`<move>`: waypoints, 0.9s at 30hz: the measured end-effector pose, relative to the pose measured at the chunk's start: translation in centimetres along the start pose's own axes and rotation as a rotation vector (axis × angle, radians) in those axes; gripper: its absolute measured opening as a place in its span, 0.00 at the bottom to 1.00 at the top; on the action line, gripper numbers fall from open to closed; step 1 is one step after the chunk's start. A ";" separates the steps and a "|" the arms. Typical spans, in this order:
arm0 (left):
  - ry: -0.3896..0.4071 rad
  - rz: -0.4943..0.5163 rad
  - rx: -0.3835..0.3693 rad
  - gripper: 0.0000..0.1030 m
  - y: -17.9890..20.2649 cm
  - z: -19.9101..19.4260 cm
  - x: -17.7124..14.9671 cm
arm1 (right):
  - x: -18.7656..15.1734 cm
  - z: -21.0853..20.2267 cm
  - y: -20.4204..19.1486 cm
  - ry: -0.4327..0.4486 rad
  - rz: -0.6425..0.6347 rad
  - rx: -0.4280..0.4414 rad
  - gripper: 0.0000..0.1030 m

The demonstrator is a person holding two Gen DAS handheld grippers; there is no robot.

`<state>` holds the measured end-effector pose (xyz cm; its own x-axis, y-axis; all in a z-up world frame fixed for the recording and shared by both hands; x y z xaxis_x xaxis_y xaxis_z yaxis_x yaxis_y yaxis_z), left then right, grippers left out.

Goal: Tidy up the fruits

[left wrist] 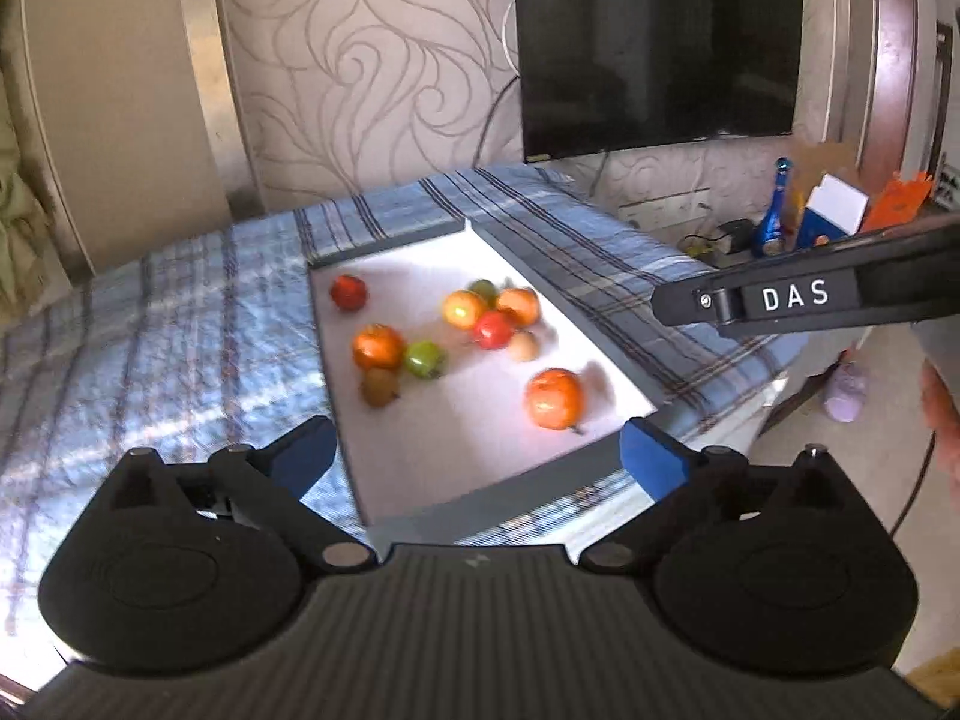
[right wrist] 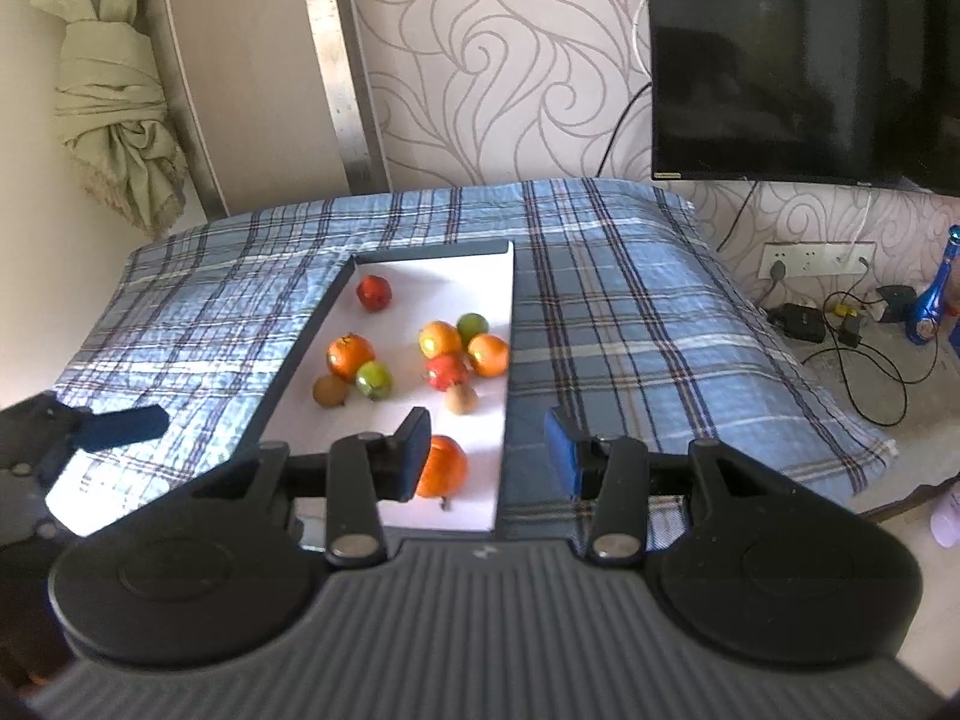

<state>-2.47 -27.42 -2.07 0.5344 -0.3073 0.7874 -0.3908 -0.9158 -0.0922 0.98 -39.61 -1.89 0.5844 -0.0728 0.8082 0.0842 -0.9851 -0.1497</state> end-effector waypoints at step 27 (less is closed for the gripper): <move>-0.007 -0.010 0.107 1.00 -0.6 0.9 0.7 | -0.6 -0.5 1.2 -0.020 -0.036 -0.005 0.43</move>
<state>-1.12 -27.31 -2.00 0.5431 -0.2996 0.7844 -0.3033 -0.9411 -0.1494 0.34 -40.80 -2.29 0.5970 -0.0346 0.8015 0.1016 -0.9877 -0.1184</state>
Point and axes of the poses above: each gripper's, at about its wrist camera, not at the fingertips, and z roughly the way its jaws point, y to its right, x to its top, the point moved 10 cm from there along z, roughly the way its jaws point, and after that the axes turned 1 degree about x, right-handed, at the moved point
